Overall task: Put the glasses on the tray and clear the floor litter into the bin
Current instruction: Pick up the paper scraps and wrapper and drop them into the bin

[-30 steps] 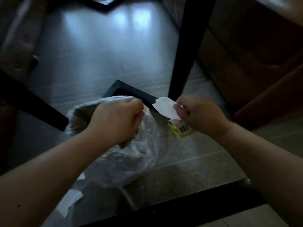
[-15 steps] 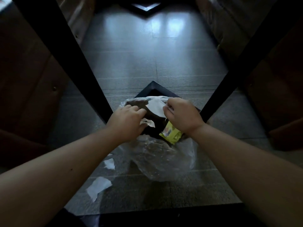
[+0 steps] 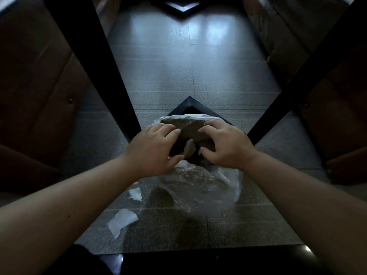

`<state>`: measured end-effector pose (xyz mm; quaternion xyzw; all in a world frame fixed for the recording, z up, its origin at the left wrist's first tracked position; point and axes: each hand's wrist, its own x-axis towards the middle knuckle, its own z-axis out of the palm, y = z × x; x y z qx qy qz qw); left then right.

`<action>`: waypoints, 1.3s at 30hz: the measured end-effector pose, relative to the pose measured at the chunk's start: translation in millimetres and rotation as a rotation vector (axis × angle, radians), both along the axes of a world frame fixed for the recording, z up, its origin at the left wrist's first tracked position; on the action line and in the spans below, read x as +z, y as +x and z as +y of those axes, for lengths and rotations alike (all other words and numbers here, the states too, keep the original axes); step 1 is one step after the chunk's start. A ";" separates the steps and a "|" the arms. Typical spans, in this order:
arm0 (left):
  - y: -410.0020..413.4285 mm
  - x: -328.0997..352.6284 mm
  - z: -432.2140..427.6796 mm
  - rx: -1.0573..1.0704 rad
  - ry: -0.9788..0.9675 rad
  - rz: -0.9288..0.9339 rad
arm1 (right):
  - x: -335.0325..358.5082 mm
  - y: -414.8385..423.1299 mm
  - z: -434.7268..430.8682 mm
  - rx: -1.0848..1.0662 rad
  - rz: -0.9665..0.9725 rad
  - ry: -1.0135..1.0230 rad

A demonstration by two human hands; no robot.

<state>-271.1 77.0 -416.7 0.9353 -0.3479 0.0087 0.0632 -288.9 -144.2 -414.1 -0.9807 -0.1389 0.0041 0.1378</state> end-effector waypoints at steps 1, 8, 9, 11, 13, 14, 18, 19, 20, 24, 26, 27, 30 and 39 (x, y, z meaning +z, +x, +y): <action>-0.5 4.2 5.2 -0.017 0.005 -0.001 | 3.0 -3.5 3.0 0.028 -0.002 -0.016; -9.4 12.6 88.0 0.020 0.050 0.002 | 16.1 -25.6 63.0 0.232 -0.052 -0.020; -11.9 7.1 101.9 0.035 0.063 0.012 | 17.1 -27.3 74.9 0.267 -0.057 -0.028; -18.5 -9.0 128.5 0.064 0.088 0.041 | 16.8 -29.2 99.8 0.328 -0.052 -0.030; -28.0 -28.6 156.5 0.096 0.103 0.102 | 13.3 -30.5 129.5 0.370 -0.006 -0.026; -33.7 -39.5 166.8 0.109 0.110 0.137 | 11.2 -32.2 141.9 0.376 0.025 -0.028; -60.2 -88.7 196.4 0.151 0.185 0.305 | -4.9 -43.4 187.9 0.351 0.132 -0.016; -67.3 -101.3 200.2 0.157 0.204 0.342 | -11.5 -44.8 196.2 0.358 0.150 -0.014; -73.4 -111.7 202.5 0.166 0.213 0.381 | -19.4 -44.7 203.0 0.366 0.165 -0.014; -89.4 -148.2 205.1 0.178 0.223 0.460 | -61.6 -35.6 220.9 0.369 0.222 -0.010; -93.5 -168.4 203.0 0.194 0.234 0.476 | -91.7 -31.3 229.3 0.356 0.300 0.003; -93.3 -177.3 201.1 0.200 0.237 0.476 | -105.0 -30.7 231.6 0.314 0.345 0.021; -95.1 -203.0 195.1 0.230 0.228 0.490 | -147.0 -36.9 232.7 0.145 0.459 0.103; -110.7 -247.9 183.7 0.348 0.239 0.556 | -215.1 -46.8 209.8 -0.152 0.566 0.046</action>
